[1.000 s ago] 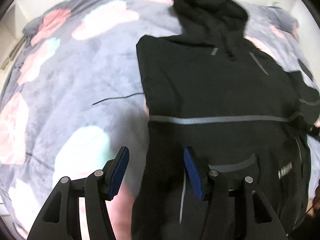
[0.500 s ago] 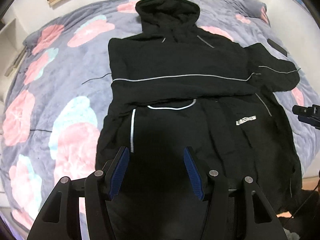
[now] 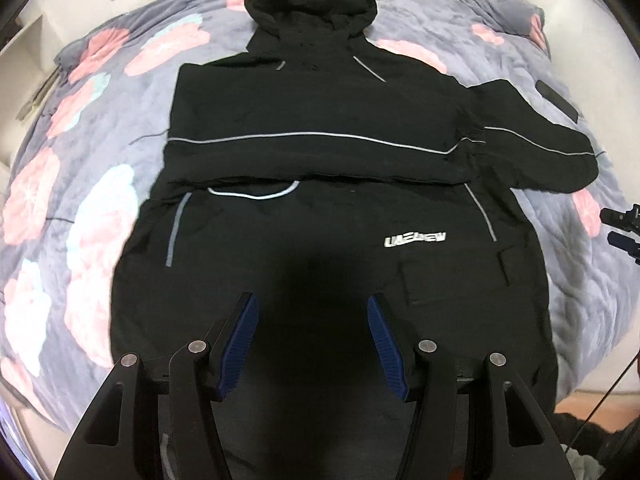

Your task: Fold large clothes

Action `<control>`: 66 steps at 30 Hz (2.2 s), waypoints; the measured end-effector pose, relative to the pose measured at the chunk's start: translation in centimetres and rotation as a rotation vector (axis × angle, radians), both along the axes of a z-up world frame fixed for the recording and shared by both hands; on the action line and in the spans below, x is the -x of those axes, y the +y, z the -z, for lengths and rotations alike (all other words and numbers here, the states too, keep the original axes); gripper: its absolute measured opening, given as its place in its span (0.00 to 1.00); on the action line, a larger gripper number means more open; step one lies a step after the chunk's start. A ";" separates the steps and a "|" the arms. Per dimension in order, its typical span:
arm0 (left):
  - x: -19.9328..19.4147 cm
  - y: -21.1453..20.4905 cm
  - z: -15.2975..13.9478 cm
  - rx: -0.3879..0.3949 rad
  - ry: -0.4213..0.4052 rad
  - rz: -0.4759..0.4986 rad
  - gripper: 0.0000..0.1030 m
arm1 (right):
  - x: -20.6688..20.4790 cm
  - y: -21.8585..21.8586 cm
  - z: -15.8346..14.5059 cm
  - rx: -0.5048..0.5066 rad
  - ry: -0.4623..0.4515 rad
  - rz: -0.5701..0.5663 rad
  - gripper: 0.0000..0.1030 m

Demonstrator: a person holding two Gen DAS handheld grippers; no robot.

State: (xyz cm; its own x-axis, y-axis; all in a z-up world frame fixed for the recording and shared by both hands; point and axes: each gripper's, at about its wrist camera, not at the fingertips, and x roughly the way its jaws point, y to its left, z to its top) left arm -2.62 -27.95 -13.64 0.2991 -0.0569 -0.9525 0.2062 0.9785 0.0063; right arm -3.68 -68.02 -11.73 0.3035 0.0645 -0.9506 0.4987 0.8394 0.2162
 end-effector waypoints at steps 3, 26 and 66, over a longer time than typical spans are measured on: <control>-0.2 -1.3 0.6 -0.002 0.011 -0.037 0.57 | -0.5 -4.0 0.2 0.009 0.007 0.033 0.62; -9.9 -10.4 5.7 -0.119 0.129 -0.122 0.57 | -9.1 -33.1 8.6 -0.086 -0.069 0.408 0.68; -14.2 -7.6 2.5 0.166 0.009 -0.045 0.62 | -12.0 -11.5 -6.1 0.176 -0.246 -0.090 0.15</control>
